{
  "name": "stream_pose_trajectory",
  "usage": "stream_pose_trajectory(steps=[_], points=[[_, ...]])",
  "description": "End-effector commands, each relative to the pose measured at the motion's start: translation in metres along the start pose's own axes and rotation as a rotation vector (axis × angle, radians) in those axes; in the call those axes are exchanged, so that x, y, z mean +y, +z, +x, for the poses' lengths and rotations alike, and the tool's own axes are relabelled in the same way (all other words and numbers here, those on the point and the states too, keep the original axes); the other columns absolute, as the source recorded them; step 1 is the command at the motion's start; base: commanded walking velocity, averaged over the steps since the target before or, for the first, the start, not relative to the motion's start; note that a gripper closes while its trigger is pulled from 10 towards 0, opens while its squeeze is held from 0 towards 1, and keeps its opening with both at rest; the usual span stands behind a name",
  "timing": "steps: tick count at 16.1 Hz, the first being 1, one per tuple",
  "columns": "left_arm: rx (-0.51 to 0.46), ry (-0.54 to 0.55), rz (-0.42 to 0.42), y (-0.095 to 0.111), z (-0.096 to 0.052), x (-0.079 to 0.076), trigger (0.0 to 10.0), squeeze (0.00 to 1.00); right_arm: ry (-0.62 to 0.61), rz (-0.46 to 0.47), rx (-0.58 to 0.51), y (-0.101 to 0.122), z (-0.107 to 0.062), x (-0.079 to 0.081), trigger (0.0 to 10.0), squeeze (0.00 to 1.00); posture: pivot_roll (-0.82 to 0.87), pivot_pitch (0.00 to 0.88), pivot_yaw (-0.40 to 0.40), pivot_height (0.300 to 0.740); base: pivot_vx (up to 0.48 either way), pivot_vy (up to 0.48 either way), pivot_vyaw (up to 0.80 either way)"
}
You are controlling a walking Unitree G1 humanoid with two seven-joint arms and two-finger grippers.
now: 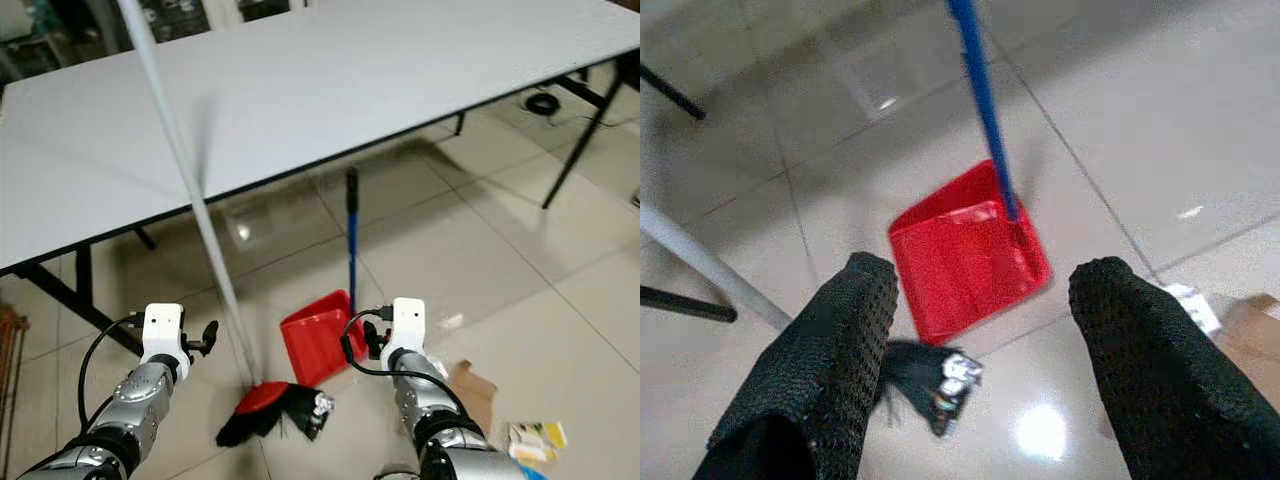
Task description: Sweep floor
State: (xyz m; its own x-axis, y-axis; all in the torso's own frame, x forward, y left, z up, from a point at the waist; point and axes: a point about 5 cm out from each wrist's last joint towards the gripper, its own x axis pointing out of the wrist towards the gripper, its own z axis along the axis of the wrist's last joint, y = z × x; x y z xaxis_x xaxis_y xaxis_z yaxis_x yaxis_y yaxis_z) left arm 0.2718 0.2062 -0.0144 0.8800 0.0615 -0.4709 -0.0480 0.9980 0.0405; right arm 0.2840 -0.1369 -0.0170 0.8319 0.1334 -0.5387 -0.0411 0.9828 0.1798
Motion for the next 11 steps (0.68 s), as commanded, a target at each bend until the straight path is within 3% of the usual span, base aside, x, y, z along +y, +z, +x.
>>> stream_pose_trajectory(steps=[1, 10, 11], points=[[0.013, 0.008, 0.002, -0.0012, -0.0001, 0.0022, 10.0, 0.0, -0.007, 0.0, -0.001, -0.0017, -0.0011, -0.0025, 10.0, 0.0, -0.15, 0.083, 0.129, 0.74, 0.382, 0.0, 0.0], [0.019, 0.008, 0.006, -0.0029, -0.0006, 0.0012, 10.0, 0.0, -0.009, 0.002, 0.001, -0.0034, -0.0018, -0.0031, 10.0, 0.0, -0.16, 0.087, 0.128, 0.74, 0.362, 0.0, 0.0], [0.023, 0.006, 0.006, -0.0038, -0.0008, 0.0009, 10.0, 0.0, -0.01, 0.002, 0.0, -0.003, -0.0017, -0.0036, 10.0, 0.0, -0.16, 0.088, 0.127, 0.74, 0.0, 0.0, 0.0]])
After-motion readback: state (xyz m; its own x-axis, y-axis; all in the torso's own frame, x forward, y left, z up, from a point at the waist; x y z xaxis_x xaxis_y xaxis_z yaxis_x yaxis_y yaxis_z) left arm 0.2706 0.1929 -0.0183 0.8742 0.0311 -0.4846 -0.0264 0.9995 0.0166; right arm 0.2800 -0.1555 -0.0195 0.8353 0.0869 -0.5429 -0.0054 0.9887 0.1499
